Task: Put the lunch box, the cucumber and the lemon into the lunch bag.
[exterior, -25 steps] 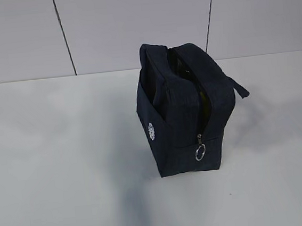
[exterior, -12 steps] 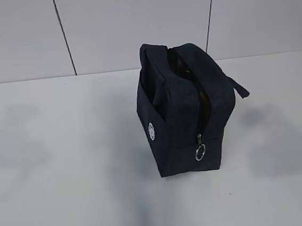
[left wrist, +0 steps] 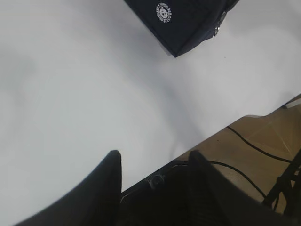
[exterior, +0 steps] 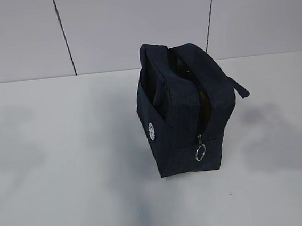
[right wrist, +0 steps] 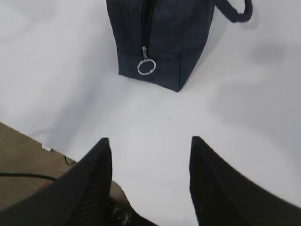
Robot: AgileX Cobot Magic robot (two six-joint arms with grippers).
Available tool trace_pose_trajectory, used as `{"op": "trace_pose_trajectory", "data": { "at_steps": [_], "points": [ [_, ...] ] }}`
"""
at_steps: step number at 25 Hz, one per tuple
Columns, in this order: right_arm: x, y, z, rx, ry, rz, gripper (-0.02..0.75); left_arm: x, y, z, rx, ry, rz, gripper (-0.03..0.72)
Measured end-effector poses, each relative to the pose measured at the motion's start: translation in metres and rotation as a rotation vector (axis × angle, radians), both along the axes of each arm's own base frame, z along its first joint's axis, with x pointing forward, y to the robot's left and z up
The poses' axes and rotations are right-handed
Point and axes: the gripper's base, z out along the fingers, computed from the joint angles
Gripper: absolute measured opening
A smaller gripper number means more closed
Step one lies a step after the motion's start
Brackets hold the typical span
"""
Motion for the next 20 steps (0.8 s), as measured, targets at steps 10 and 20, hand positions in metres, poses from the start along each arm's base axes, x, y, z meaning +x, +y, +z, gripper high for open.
{"op": "trace_pose_trajectory", "data": {
  "at_steps": [10,20],
  "points": [
    [0.029,0.017,-0.023,0.026,-0.085,0.111,0.411,0.004,0.001,0.002,-0.001,-0.049,0.017,0.328],
    [0.04,0.016,-0.067,0.099,-0.172,0.019,0.411,0.005,0.0,0.003,-0.006,-0.058,0.019,0.323]
  ]
}}
